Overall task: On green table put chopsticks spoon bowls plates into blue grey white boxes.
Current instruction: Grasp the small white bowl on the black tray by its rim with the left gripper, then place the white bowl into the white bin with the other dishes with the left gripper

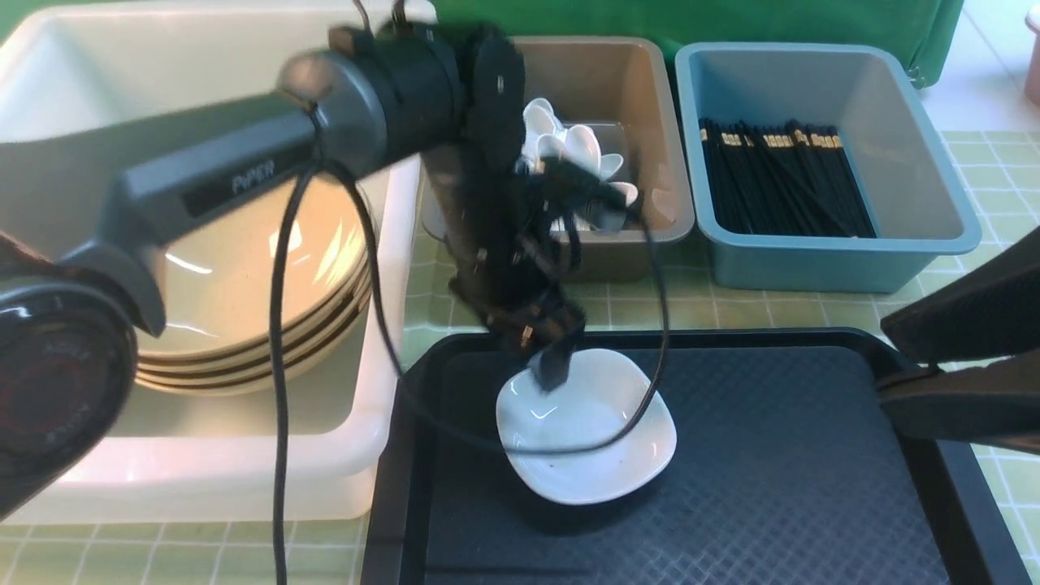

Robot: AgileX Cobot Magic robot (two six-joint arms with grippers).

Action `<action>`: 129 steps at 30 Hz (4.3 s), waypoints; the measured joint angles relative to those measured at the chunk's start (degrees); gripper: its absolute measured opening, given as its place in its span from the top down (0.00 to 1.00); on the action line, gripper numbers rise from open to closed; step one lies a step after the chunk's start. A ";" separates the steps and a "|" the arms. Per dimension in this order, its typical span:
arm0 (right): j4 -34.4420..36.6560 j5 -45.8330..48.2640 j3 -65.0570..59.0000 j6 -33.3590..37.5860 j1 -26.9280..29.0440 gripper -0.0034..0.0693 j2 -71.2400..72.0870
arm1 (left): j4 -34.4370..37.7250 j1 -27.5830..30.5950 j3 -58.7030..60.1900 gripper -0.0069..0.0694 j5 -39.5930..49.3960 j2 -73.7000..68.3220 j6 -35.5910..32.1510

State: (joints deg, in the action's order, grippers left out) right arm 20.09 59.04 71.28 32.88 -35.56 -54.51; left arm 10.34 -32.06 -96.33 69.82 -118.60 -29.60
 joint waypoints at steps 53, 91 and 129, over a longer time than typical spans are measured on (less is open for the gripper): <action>15.34 -9.37 0.12 11.37 0.00 0.64 -8.28 | 20.81 28.94 7.60 0.89 0.45 27.34 0.54; 16.72 -4.96 21.31 16.73 -9.23 0.92 -31.80 | 3.14 67.40 26.49 0.89 -10.79 30.73 19.39; 8.15 -2.98 21.31 11.57 -8.11 0.89 -31.80 | -9.91 47.28 26.55 0.05 -5.74 49.98 25.56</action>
State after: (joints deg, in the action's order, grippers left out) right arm 28.24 56.06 92.59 44.45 -43.66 -86.31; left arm 0.43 15.23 -69.78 64.08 -68.62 -4.04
